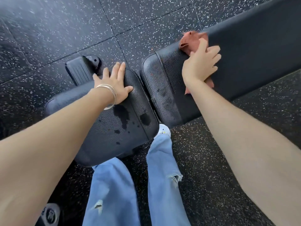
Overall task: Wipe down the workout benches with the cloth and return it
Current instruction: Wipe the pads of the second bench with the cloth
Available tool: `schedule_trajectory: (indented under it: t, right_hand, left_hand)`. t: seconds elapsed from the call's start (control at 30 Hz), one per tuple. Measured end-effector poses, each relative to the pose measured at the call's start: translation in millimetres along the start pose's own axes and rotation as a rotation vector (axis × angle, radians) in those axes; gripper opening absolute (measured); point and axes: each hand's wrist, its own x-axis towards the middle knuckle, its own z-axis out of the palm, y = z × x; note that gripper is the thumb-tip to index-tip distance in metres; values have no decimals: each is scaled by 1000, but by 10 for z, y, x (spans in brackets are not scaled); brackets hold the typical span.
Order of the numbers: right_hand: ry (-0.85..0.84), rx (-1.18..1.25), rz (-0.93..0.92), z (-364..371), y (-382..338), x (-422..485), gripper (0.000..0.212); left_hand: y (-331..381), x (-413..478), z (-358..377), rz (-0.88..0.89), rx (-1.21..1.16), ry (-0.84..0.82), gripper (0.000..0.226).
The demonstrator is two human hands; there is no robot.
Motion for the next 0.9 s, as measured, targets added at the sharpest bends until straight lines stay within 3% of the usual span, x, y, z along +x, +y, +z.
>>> schedule_trajectory:
  t: [0.1,0.27,0.37,0.53,0.67,0.77,0.83,0.9]
  right_hand:
    - [-2,14,-169,64,-145,-416,46]
    - [-188,16,-529,71,-229,-814,46]
    - [-102,18,-448,-22,-215,-446,40]
    - [-116,28,-42,-88,-186,127,37]
    - [-48,-36,-247,69,-274,-499,47]
    - [-95,-90,-433,96,-200,-883,51]
    - [-134,-110,-587,25,-122,-818,50]
    - [-93,-93,-621,-64,-81,-534,45]
  left_hand:
    - [-4,-12,2,0,-5,22,78]
    - [-104,-95,12,1,-39,79,80]
    - [-194,-176,116,-74,-43,136,82]
    - [-227,-142,175,-157,-174,170,86]
    - [-215,-118,191,-164,-203,161,86]
    - [-226,-100,183,-164,-209,134,86]
    - [-227,-86,171,-162,-215,122,86]
    - [-228,-85,168,-164,-214,109,86]
